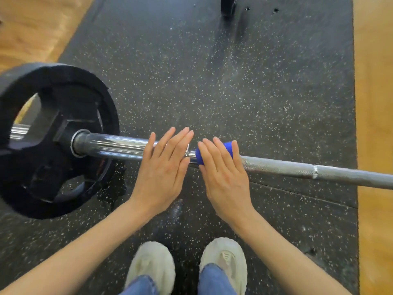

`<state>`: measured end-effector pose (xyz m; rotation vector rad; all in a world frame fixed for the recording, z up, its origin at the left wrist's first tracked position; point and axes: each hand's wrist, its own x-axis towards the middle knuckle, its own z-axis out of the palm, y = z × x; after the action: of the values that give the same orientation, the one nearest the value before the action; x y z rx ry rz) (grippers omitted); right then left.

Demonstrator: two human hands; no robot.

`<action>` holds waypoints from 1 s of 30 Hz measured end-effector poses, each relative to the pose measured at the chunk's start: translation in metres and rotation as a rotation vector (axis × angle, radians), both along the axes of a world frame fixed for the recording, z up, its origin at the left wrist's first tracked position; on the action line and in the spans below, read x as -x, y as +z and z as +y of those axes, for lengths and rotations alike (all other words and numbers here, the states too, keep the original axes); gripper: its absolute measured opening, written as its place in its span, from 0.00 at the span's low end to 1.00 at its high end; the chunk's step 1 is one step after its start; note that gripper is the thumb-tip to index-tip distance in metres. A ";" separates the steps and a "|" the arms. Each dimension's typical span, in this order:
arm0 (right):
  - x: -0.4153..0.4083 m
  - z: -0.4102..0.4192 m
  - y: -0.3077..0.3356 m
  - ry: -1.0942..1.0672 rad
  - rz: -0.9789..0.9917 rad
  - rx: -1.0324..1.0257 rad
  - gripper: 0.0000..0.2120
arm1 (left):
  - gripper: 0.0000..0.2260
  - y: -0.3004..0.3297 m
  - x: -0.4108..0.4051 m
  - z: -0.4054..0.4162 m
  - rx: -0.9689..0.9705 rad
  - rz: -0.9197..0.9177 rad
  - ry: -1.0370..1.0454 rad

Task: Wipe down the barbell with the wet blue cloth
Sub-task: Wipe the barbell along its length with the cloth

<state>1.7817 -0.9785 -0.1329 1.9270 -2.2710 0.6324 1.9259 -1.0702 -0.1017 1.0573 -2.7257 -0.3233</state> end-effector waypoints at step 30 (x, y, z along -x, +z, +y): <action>0.016 -0.046 -0.009 -0.123 0.113 0.042 0.20 | 0.23 -0.009 0.044 -0.075 0.173 0.092 -0.165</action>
<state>1.7660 -1.0247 -0.1423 1.7422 -2.2663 0.5372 1.8822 -1.1456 -0.1108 0.7565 -2.7058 -0.1527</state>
